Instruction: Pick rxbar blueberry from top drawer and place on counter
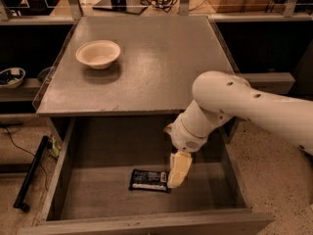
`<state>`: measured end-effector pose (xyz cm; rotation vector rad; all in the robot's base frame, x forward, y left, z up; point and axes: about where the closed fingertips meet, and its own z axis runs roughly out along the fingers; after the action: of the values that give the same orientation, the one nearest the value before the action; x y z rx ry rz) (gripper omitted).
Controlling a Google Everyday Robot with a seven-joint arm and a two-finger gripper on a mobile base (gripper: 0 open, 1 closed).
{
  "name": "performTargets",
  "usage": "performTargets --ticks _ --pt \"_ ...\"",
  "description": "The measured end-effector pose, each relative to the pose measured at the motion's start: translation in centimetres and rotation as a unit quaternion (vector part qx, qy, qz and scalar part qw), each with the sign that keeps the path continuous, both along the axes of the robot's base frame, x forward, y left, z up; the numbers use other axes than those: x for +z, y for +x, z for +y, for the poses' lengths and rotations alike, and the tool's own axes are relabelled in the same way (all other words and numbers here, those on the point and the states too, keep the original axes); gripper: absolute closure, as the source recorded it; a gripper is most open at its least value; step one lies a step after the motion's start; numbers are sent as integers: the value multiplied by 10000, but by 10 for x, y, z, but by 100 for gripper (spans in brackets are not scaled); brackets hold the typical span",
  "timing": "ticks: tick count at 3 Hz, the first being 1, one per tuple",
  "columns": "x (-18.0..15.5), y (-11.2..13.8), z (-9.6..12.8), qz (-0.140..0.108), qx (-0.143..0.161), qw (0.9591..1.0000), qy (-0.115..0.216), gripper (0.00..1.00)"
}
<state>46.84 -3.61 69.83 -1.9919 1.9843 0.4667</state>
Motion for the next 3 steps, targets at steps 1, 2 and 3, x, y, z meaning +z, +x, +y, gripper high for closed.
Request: performTargets --ticks 1,2,3 --pt "-1 -12 -5 -93 -102 9999 -56 0" --pt "-5 -33 -12 -339 -295 9986 -268 0" --pt "-5 -33 -12 -339 -295 9986 -268 0"
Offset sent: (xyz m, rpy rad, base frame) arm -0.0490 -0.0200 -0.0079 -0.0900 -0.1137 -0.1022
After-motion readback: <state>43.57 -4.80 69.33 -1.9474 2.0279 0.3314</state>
